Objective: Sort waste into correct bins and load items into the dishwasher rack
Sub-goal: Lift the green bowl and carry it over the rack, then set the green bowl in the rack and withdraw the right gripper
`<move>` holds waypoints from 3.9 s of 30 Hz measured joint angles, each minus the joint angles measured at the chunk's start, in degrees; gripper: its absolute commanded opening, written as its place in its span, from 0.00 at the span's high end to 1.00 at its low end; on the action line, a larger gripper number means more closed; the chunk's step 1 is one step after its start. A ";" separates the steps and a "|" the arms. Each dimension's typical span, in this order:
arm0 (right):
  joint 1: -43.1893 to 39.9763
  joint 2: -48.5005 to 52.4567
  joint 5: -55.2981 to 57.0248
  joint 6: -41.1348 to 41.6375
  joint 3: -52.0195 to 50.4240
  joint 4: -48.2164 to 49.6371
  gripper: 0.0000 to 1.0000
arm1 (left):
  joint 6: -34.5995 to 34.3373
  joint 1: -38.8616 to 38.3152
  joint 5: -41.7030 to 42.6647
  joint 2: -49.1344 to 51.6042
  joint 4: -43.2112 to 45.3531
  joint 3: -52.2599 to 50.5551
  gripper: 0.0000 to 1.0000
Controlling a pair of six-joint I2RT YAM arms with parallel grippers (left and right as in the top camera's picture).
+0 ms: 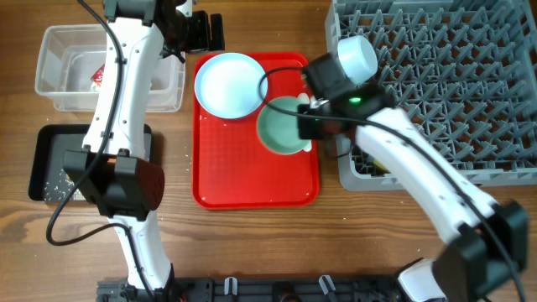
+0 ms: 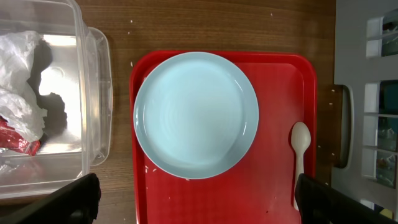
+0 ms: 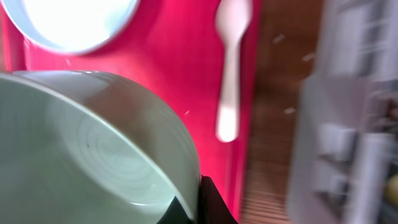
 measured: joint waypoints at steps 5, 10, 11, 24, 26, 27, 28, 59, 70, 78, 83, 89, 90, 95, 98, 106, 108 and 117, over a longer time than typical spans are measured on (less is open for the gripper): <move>-4.83 -5.77 3.32 -3.21 0.02 -1.53 0.95 | 0.00 0.00 0.00 0.00 0.00 0.00 0.00; -10.10 -6.78 8.50 -6.27 0.02 -1.79 0.96 | -0.02 0.00 0.02 0.00 0.00 0.00 0.00; -10.84 -6.78 10.32 -6.84 0.02 -1.88 0.96 | -0.02 0.00 0.00 0.00 0.00 0.00 0.00; -11.80 -6.78 34.71 -15.58 0.02 1.29 0.96 | -0.02 0.00 0.02 0.00 0.00 0.00 0.00; -11.80 -6.75 38.80 -16.92 0.02 1.36 0.96 | -0.02 0.00 0.00 0.00 0.00 0.00 0.00; -11.80 -6.73 41.22 -17.62 0.02 1.40 0.96 | -0.02 0.00 0.02 0.00 0.00 0.00 0.00; -11.80 -6.69 43.67 -18.43 0.02 1.42 0.96 | 0.00 0.00 0.00 0.00 0.00 0.00 0.00; -11.80 5.86 57.22 -30.80 0.02 2.73 0.96 | -0.02 0.00 0.02 0.00 0.00 0.00 0.00; -11.80 5.86 57.81 -32.30 0.02 2.69 0.95 | 0.00 0.00 0.02 0.00 0.00 0.00 0.00; -11.80 5.86 57.86 -32.30 0.02 2.71 0.95 | -0.02 0.00 0.02 0.00 0.00 0.00 0.00; -11.80 5.86 57.29 -32.30 0.02 2.75 0.96 | 0.00 0.00 0.02 0.00 0.00 0.00 0.00; -11.72 5.86 55.47 -32.30 0.22 2.89 0.96 | -0.02 0.00 0.02 0.00 0.00 0.00 0.00; -11.52 5.86 54.95 -32.30 0.24 2.93 0.96 | -0.02 0.00 0.02 0.00 0.00 0.00 0.00; -9.94 5.88 53.99 -32.30 0.28 2.89 0.96 | -0.02 0.00 0.02 0.00 0.00 0.00 0.00; -9.94 5.92 60.13 -32.39 0.28 2.86 0.96 | -0.02 0.00 0.02 0.00 -0.02 0.00 0.00; -8.48 5.92 69.51 -36.44 0.28 5.25 0.96 | -0.02 0.00 0.00 0.00 0.00 0.00 0.00; -7.32 6.19 70.07 -38.91 0.28 7.10 0.96 | -0.02 0.00 0.02 0.00 -0.02 0.00 0.00; -6.34 11.82 70.60 -42.16 0.33 6.62 0.96 | 0.00 0.00 0.02 0.00 0.00 0.00 0.00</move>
